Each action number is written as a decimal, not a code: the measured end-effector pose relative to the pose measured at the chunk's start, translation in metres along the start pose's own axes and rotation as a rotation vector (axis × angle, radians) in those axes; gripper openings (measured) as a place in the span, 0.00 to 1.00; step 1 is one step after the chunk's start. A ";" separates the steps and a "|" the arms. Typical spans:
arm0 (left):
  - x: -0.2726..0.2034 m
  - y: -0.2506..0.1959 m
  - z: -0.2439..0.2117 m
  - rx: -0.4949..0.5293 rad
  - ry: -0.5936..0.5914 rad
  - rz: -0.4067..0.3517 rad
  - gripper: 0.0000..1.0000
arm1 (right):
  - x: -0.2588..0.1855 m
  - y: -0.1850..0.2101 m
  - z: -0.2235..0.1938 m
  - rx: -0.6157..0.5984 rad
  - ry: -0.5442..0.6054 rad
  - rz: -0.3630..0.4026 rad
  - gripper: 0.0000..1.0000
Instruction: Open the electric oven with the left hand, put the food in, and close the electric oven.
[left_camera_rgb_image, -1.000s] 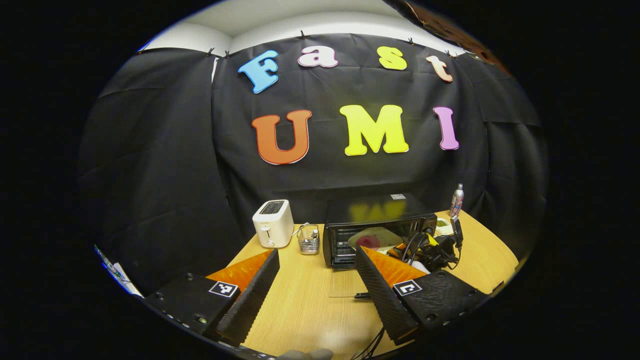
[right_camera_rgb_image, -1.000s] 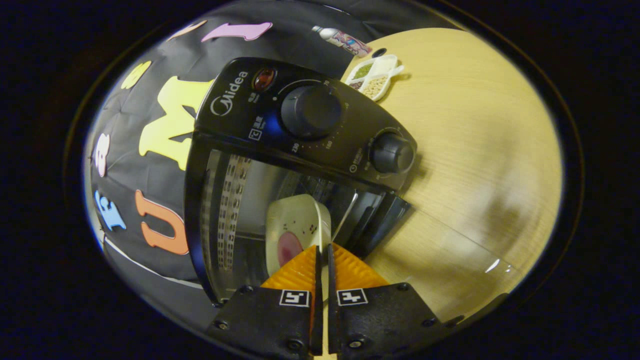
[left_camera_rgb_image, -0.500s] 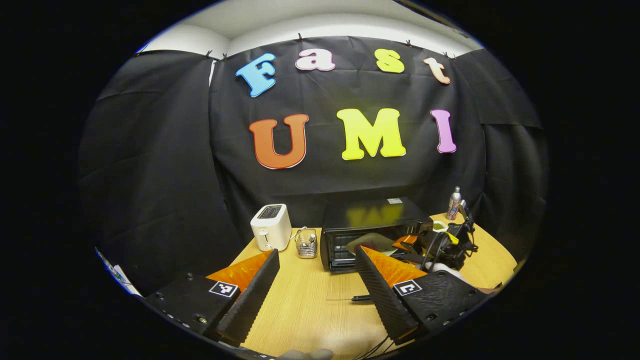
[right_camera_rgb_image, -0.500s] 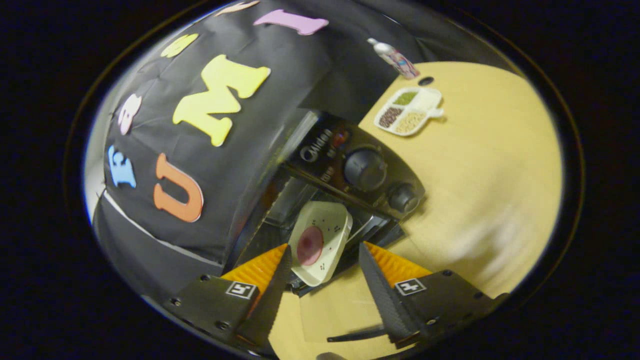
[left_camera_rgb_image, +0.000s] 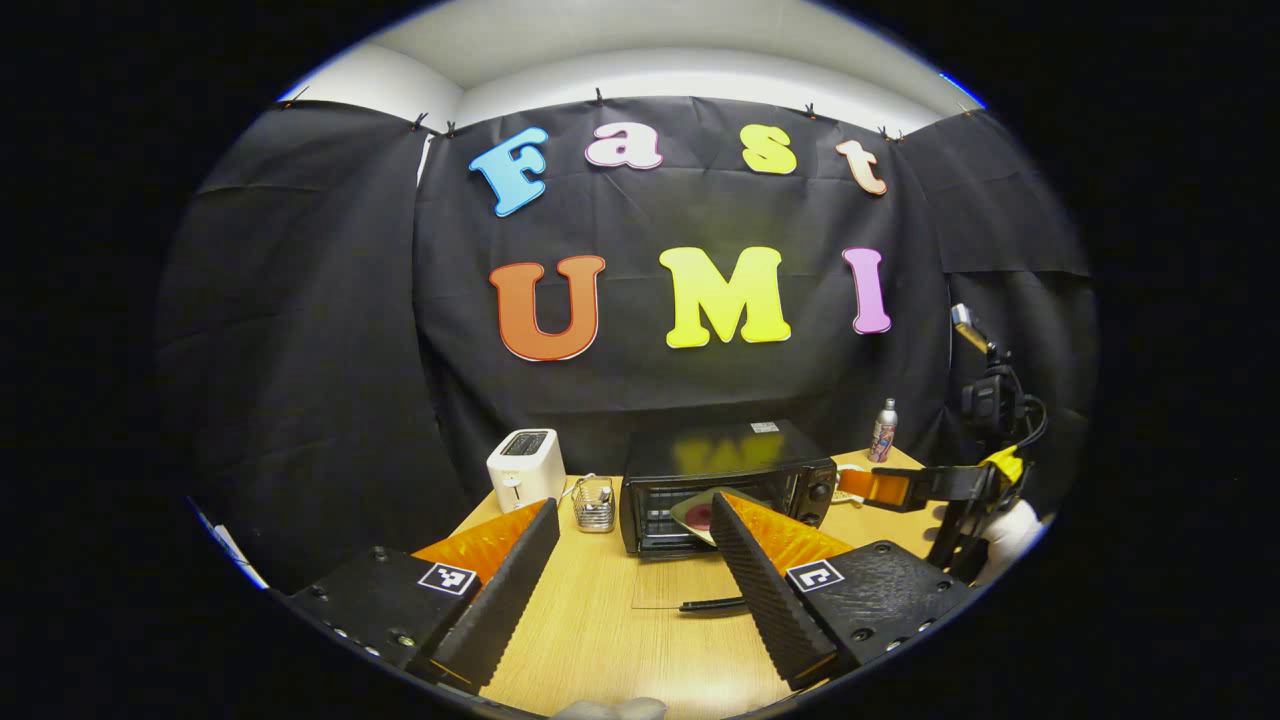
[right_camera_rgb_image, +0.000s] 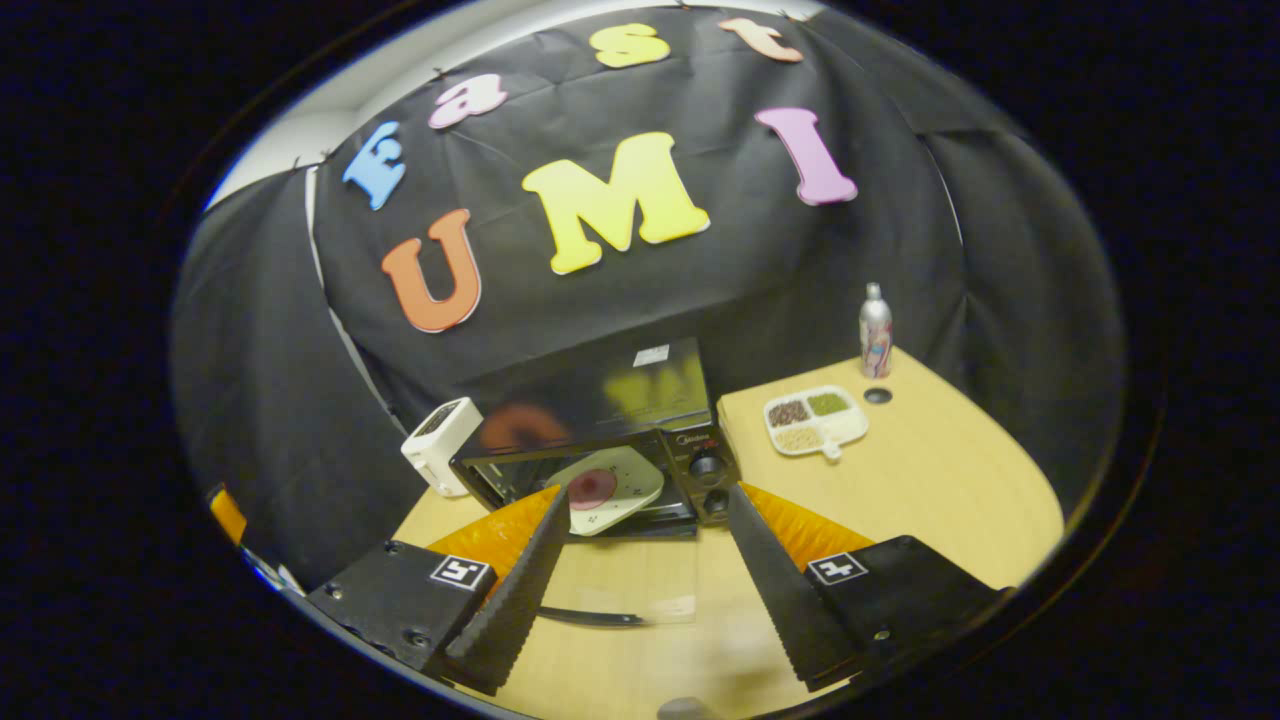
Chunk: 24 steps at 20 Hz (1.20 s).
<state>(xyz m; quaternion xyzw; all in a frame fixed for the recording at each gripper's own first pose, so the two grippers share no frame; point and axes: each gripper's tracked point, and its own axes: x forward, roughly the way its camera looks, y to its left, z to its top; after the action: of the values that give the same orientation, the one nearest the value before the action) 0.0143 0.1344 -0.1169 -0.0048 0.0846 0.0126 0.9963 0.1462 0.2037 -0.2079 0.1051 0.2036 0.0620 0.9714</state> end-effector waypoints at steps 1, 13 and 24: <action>-0.001 -0.001 -0.003 -0.005 -0.002 -0.008 0.97 | -0.015 -0.007 0.005 -0.026 -0.011 -0.018 0.94; 0.016 -0.037 -0.072 -0.029 0.082 -0.073 0.97 | -0.122 -0.085 0.043 -0.205 -0.095 -0.188 1.00; 0.037 -0.112 -0.209 -0.029 0.328 -0.146 0.97 | -0.138 -0.124 0.051 -0.206 -0.039 -0.202 0.96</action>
<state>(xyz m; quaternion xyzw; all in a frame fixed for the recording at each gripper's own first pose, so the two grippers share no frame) 0.0188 0.0210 -0.3282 -0.0275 0.2454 -0.0595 0.9672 0.0511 0.0522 -0.1380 -0.0149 0.1869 -0.0177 0.9821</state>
